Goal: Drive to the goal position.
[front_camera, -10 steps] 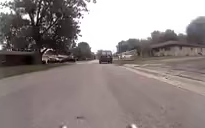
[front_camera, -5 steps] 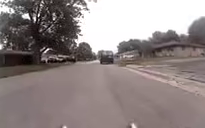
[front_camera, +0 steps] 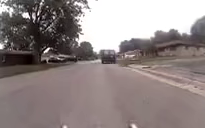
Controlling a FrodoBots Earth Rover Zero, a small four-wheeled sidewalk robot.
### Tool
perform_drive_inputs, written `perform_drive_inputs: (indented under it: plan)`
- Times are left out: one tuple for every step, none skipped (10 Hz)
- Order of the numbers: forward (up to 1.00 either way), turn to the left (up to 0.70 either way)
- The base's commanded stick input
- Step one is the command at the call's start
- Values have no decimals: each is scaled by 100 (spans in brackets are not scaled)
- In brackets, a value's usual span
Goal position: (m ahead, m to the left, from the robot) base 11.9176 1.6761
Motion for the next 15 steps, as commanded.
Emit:
perform_drive_inputs:
  plan:
    - [100,0]
    - [100,0]
    - [100,0]
    - [100,0]
    - [100,0]
    - [100,0]
    - [100,0]
    - [100,0]
    - [100,0]
    - [100,0]
    - [100,0]
    - [100,0]
    - [100,0]
    - [100,0]
    - [100,0]
